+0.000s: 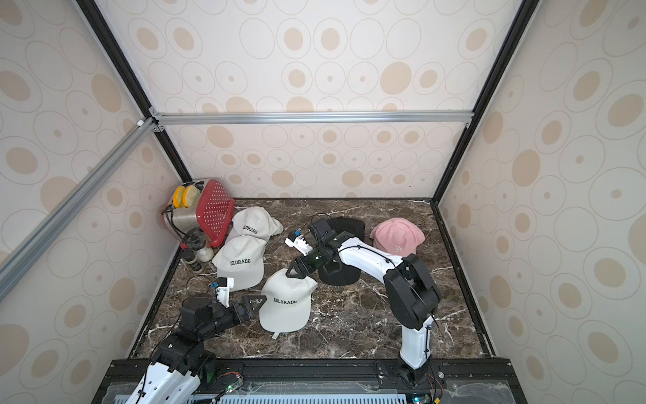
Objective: Stack the baseball caps by color
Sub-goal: Adjust the baseball cap at the center of the board.
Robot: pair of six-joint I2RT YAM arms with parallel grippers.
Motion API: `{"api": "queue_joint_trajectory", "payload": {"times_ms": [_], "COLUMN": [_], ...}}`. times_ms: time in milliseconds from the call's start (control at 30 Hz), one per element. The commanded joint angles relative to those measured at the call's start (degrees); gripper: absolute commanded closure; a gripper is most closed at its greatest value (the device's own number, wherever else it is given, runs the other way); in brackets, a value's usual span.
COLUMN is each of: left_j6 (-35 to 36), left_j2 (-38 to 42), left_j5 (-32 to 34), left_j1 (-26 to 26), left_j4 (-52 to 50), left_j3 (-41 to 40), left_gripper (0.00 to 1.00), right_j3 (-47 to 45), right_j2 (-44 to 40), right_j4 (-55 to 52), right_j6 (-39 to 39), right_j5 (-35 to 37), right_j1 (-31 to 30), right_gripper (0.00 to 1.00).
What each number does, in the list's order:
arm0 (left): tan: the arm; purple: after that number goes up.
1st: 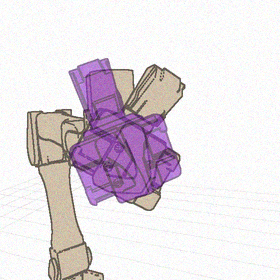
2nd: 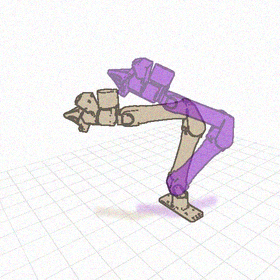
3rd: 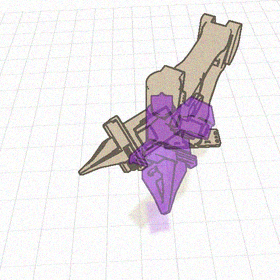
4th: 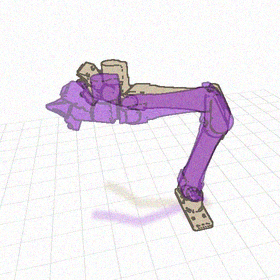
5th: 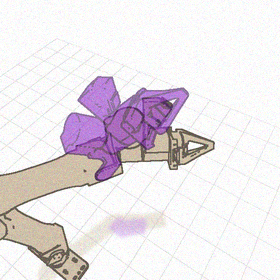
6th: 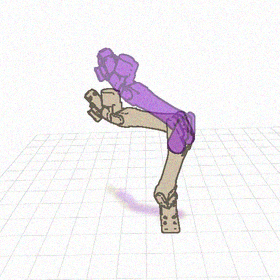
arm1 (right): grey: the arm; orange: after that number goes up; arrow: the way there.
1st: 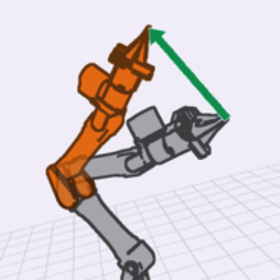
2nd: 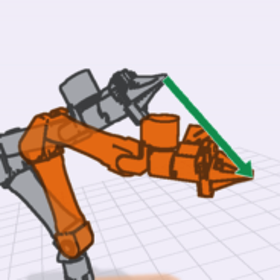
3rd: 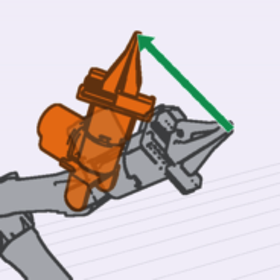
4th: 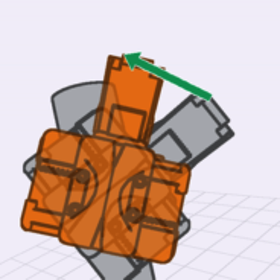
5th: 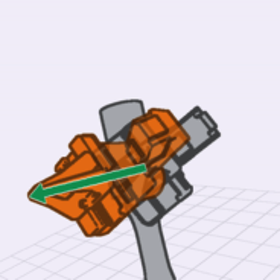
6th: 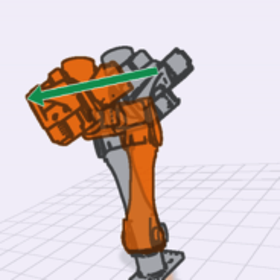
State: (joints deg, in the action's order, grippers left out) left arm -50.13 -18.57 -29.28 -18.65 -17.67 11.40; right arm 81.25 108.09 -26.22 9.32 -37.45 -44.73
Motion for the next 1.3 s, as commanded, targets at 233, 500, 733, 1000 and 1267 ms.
{"api": "queue_joint_trajectory", "payload": {"times_ms": [233, 500, 733, 1000, 1267], "left_j6": [4.35, 5.39, 7.46, 7.23, 7.78], "left_j2": [-7.00, -17.65, -19.35, -21.63, -32.57], "left_j5": [4.89, 6.86, 8.28, 8.45, 6.74], "left_j1": [-16.36, -19.84, -19.84, -19.84, -19.89], "left_j4": [6.61, 12.03, 9.62, 8.00, 12.27], "left_j3": [-1.69, -4.23, -5.69, -4.82, -3.44], "left_gripper": [0.01, 0.01, 0.01, 0.01, 0.01], "right_j3": [6.89, 6.55, 6.72, 9.77, 12.00], "right_j2": [4.95, 5.35, 6.69, 8.21, 11.00], "right_j4": [-10.54, -8.01, -7.80, -6.32, -2.72], "right_j6": [-1.68, -0.34, -0.25, 1.38, 6.52], "right_j5": [-0.24, -6.91, -9.52, -10.55, -13.46], "right_j1": [-0.27, -0.31, -0.32, -0.27, -0.28], "right_gripper": [0.21, 0.28, 0.41, 1.00, 1.00]}}
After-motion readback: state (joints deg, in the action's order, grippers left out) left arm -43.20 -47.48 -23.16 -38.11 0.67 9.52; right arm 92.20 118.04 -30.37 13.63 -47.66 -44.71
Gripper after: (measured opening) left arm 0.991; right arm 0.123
